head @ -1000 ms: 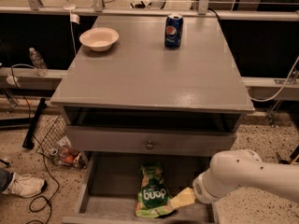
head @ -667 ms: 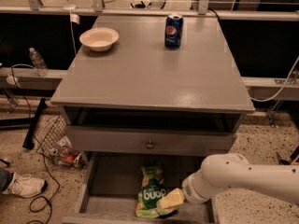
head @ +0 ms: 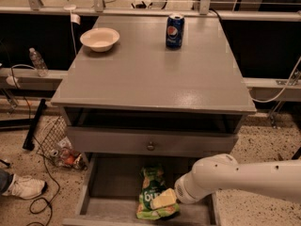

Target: Pick green rice chip bag from middle drawer and place on counter

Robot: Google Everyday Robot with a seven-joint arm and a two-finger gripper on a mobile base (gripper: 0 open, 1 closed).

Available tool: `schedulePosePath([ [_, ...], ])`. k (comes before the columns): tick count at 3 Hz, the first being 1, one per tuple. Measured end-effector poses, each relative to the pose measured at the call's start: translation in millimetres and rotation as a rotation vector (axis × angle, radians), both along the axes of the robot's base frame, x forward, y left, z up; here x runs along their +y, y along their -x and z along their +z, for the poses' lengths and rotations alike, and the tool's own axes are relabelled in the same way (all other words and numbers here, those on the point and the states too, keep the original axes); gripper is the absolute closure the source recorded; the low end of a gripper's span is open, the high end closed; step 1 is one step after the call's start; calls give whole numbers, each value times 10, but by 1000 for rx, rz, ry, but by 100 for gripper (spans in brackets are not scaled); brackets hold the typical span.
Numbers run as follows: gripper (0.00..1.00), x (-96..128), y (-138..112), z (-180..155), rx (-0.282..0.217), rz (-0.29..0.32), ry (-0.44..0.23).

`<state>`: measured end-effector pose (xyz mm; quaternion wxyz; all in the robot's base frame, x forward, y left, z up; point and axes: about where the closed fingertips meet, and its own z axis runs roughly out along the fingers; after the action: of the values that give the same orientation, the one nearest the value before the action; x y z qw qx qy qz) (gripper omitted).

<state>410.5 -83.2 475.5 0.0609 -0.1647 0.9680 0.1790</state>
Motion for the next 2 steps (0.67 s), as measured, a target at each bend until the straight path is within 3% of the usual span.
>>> schedulePosePath([
  [1,0,179,-100,-60,-27,-39,-9],
  [2,0,424,-318,-203,-56,-115,-62],
])
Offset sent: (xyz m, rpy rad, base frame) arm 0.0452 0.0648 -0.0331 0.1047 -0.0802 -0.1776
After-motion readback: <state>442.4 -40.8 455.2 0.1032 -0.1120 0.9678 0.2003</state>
